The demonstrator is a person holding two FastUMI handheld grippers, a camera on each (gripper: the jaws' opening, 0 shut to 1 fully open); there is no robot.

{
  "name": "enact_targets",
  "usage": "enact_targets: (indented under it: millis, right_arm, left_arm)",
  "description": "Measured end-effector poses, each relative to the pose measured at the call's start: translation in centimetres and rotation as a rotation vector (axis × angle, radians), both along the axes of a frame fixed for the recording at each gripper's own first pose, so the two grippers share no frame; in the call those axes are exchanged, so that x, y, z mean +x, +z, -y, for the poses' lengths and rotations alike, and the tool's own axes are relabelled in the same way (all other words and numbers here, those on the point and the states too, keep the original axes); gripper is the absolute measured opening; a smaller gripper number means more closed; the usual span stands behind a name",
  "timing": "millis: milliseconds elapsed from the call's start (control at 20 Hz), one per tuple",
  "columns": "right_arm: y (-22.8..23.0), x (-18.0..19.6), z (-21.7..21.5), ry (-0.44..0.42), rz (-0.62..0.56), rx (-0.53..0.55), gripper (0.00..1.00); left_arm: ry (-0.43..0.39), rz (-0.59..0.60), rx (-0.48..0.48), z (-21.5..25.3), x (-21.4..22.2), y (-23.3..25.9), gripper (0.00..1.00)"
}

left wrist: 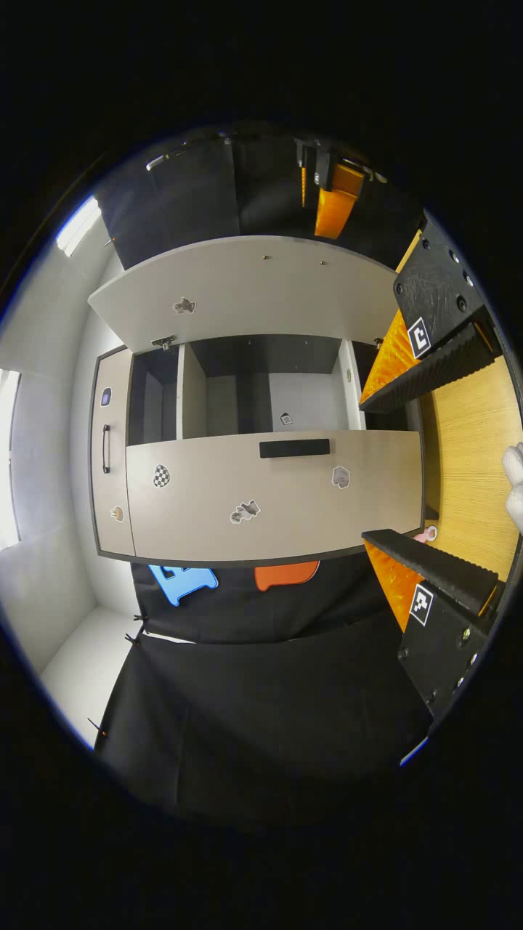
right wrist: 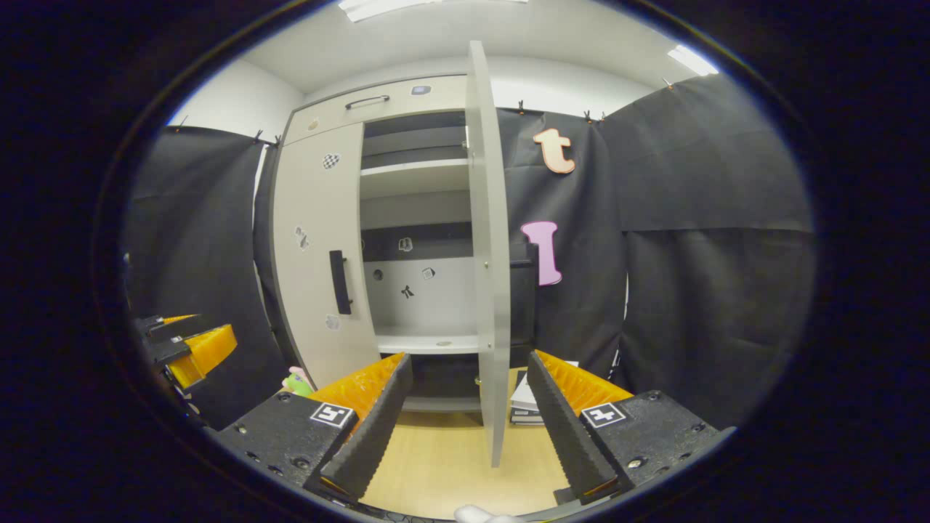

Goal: Open the right door of the double-door shoe cabinet with the right hand, and open the left door with the left hand.

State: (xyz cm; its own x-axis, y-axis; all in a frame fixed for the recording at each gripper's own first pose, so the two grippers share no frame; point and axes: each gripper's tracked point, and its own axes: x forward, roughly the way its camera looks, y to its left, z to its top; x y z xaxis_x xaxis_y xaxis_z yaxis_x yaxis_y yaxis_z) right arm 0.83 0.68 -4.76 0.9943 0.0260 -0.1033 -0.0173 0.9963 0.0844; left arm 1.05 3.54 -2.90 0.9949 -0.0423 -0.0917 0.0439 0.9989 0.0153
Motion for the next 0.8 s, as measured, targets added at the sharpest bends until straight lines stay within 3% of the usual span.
enact_targets:
  millis: [350,800]
  right_arm:
    - [-0.1,0.0,-1.0,0.002,-0.013,-0.019,0.99]
    - [1.8,0.0,-0.4,-0.044,0.003,-0.059,0.97]
  left_arm:
    - [-0.016,0.011,-0.012,0.2,2.1,-0.2,0.96]
    - [-0.064,0.08,-0.053,2.0,12.7,1.8,0.96]
